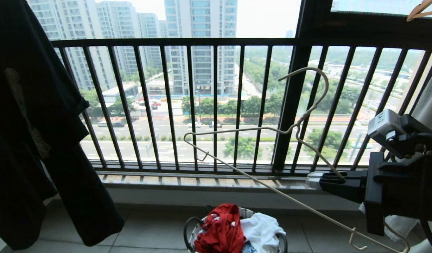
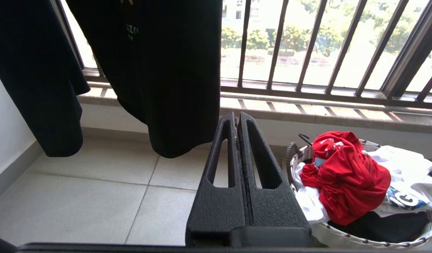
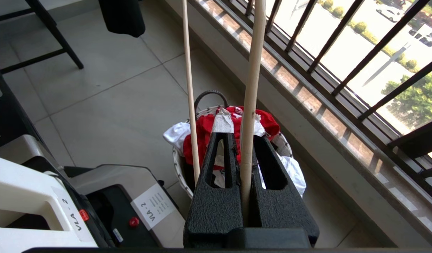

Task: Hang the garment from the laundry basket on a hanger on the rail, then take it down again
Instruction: Pick up clothes from the basket

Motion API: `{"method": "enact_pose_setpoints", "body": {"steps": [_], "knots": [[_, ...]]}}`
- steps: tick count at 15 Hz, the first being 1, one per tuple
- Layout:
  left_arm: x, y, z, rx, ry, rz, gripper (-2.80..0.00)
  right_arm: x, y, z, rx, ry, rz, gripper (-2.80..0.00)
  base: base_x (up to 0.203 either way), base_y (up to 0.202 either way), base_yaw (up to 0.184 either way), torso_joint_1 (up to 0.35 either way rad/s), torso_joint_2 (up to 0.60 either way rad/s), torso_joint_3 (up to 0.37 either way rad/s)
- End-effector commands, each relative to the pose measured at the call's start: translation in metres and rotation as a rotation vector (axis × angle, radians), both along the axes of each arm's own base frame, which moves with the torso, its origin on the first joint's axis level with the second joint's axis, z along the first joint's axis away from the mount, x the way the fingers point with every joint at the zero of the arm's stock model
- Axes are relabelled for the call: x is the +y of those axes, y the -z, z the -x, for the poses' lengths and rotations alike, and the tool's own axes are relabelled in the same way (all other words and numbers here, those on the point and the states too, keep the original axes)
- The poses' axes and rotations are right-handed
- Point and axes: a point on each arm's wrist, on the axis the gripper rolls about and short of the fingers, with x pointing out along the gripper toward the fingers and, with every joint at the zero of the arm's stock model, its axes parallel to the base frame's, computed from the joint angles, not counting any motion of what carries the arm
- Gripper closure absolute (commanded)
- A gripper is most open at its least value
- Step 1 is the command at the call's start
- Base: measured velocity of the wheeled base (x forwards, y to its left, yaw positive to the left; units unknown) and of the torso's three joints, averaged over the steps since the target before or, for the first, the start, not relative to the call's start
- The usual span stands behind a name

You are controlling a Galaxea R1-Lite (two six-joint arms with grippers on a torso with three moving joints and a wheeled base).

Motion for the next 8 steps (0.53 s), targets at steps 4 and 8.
{"method": "enact_pose_setpoints", "body": {"steps": [4,8], "knots": [[0.0,0.0,0.0,0.0,-0.001,0.001,0.0,-0.0012,-0.002,0.0023,-0.011,-0.003,-0.004,0.0,0.0,0.0,0.0,-0.13,0.47,0.334],[0.0,0.0,0.0,0.0,-0.001,0.001,0.0,-0.0015,-0.0028,0.0029,-0.014,-0.003,-0.006,0.0,0.0,0.0,0.0,-0.091,0.45,0.361]]}}
